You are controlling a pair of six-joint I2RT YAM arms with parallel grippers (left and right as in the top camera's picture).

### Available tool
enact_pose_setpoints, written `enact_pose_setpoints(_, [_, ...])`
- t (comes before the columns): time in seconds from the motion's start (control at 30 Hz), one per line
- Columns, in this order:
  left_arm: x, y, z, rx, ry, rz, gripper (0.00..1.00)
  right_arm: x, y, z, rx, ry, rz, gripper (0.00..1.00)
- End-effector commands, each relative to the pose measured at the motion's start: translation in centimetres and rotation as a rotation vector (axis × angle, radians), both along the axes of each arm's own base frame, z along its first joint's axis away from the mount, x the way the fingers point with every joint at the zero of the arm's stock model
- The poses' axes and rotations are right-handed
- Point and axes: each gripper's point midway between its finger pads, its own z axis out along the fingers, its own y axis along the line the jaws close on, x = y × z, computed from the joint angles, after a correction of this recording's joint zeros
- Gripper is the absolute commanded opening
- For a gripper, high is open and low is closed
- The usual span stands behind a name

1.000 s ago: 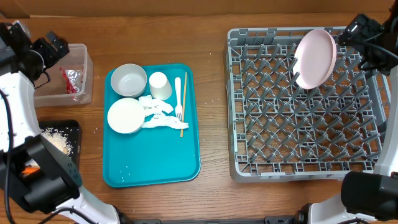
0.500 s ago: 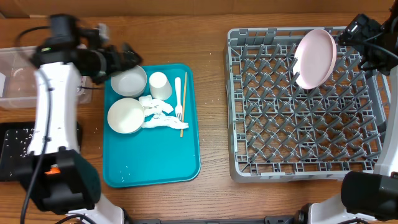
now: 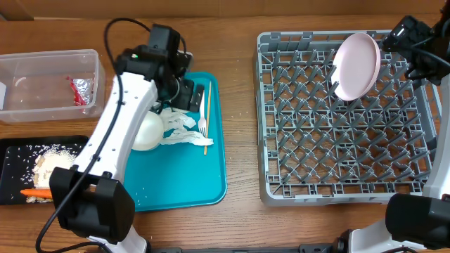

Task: Sort waste into correct bins and load items into the dishwasher rack
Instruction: 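Move the left gripper back down to the tissues on the tray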

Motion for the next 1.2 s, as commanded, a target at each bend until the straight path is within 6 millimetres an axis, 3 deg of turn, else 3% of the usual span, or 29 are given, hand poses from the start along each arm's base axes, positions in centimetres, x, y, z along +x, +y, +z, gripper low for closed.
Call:
enact_pose_setpoints(0.0, [-1.3, -0.3, -1.9, 0.095, 0.032, -0.216, 1.00, 0.0, 0.0, 0.8, -0.007, -0.022, -0.002, 1.00])
enact_pose_setpoints(0.17, [-3.8, -1.1, -4.4, 0.154, 0.098, -0.367, 1.00, 0.0, 0.0, 0.8, -0.007, -0.022, -0.002, 1.00])
enact_pose_setpoints(0.5, [-4.8, -2.3, -7.3, 0.232, 0.085, -0.499, 1.00, 0.0, 0.0, 0.8, -0.007, -0.022, -0.002, 1.00])
enact_pose_setpoints(0.7, [-5.3, -1.6, -9.2, 0.276, 0.092, -0.502, 0.99, 0.0, 0.0, 0.8, -0.007, -0.022, -0.002, 1.00])
enact_pose_setpoints(1.07, [-5.8, -1.8, -12.0, 0.243, 0.070, -0.503, 0.90, 0.0, 0.0, 0.8, -0.007, -0.022, -0.002, 1.00])
enact_pose_setpoints(1.17, [-5.8, -1.2, -12.3, 0.273, 0.069, -0.495, 0.82, 0.0, 0.0, 0.8, -0.007, -0.022, -0.002, 1.00])
